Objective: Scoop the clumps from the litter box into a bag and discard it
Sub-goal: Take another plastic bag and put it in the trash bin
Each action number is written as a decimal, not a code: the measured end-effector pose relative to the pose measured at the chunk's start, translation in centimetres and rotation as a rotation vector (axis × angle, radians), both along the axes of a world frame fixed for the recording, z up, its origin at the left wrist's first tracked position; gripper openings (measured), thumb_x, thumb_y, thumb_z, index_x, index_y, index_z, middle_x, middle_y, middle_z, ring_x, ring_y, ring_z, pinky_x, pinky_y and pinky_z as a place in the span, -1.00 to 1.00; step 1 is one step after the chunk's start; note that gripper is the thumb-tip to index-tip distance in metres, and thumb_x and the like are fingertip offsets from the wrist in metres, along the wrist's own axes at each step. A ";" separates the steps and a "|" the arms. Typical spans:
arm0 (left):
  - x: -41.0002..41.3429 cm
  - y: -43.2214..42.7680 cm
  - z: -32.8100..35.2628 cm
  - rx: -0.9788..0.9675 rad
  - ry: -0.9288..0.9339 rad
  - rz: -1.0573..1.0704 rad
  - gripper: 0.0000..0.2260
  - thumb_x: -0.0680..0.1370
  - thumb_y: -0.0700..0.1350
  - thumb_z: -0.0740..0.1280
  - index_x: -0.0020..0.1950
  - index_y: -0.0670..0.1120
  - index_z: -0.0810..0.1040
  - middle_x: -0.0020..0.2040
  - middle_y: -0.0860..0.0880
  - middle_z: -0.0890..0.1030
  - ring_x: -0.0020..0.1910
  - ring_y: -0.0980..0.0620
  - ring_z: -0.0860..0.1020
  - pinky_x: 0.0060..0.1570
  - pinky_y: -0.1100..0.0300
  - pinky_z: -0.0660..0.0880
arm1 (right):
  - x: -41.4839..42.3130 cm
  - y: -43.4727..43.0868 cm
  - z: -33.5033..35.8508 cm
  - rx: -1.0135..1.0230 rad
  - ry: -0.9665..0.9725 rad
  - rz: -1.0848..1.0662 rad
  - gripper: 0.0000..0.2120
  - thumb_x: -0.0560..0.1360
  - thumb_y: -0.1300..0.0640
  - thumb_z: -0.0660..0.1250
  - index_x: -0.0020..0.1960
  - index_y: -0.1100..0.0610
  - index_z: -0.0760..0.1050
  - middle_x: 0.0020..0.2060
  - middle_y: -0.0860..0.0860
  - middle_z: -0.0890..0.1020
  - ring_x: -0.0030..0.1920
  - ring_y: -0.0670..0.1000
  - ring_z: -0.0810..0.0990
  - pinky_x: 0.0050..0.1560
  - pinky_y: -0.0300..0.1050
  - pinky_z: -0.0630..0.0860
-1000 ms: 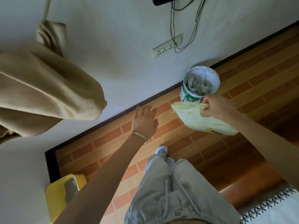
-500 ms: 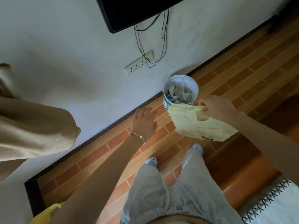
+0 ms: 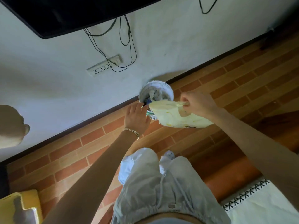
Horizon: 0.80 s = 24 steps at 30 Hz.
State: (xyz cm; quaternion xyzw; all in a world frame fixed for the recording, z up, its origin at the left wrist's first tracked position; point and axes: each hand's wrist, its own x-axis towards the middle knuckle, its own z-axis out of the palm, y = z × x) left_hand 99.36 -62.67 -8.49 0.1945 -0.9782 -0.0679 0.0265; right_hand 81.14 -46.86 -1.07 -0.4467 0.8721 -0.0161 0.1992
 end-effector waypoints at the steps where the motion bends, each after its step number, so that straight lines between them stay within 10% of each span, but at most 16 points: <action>1: -1.1 0.6 0.1 0.011 0.011 0.005 -0.65 0.33 -0.09 0.36 0.09 -0.15 0.58 0.04 -0.15 0.61 0.01 -0.19 0.57 0.02 -0.04 0.49 | -1.1 0.7 0.2 -0.020 0.005 -0.013 -0.90 0.46 0.14 0.31 -0.03 0.03 0.50 -0.13 -0.09 0.58 -0.18 -0.04 0.53 -0.22 -0.16 0.42; 24: -27.6 4.3 -0.4 0.032 -0.088 -0.069 -0.65 0.37 -0.06 0.41 0.13 -0.14 0.57 0.06 -0.14 0.60 0.04 -0.17 0.56 0.07 -0.06 0.49 | -27.4 7.5 -0.3 0.165 0.026 -0.074 -0.88 0.49 0.10 0.32 0.03 0.02 0.49 -0.10 -0.06 0.55 -0.16 -0.06 0.45 -0.22 -0.21 0.31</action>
